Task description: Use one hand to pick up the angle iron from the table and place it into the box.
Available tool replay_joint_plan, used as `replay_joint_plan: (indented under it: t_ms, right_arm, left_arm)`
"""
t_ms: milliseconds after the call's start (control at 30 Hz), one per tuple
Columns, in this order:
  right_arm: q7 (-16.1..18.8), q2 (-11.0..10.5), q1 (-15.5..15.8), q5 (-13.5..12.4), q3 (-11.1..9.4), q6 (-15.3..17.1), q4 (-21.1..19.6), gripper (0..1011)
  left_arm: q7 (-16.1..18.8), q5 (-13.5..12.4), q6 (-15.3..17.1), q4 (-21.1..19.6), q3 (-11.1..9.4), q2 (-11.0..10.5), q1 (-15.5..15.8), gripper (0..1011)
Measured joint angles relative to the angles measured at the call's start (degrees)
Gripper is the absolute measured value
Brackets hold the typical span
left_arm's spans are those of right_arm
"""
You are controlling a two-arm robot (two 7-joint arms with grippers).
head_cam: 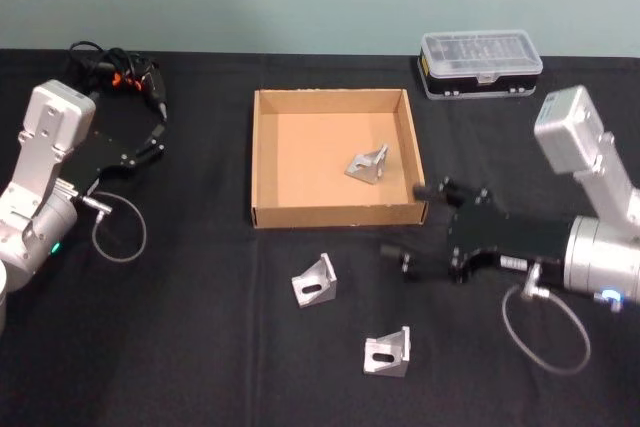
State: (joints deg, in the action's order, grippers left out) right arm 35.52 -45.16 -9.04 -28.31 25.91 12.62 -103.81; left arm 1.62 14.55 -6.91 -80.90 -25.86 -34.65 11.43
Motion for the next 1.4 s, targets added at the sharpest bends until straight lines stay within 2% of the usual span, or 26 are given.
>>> replay_joint_plan:
  t_ms: [200,400,600,733,1067,1400]
  right_arm:
    - [0.9,-1.7,1.4,-1.0,1.4,1.0,-1.1,1004]
    - [2.6,-3.2,1.0,-1.2,3.2,1.7,-1.3,1004]
    - [4.2,-4.4,-0.4,0.0,5.3,2.5,-1.1,1004]
    - [5.6,-5.0,-1.9,1.6,7.2,3.1,-0.4,1004]
    - [7.4,-5.0,-4.1,4.3,10.1,3.7,1.4,1004]
    - [7.8,-4.3,-4.7,5.2,11.5,3.5,2.8,1004]
  left_arm:
    - [0.0,0.0,0.0,0.0,0.0,0.0,0.0,1000]
    - [0.0,0.0,0.0,0.0,0.0,0.0,0.0,1000]
    - [0.0,0.0,0.0,0.0,0.0,0.0,0.0,1000]
    - [0.0,0.0,0.0,0.0,0.0,0.0,0.0,1000]
    - [0.0,0.0,0.0,0.0,0.0,0.0,0.0,1000]
    - [0.0,0.0,0.0,0.0,0.0,0.0,0.0,1000]
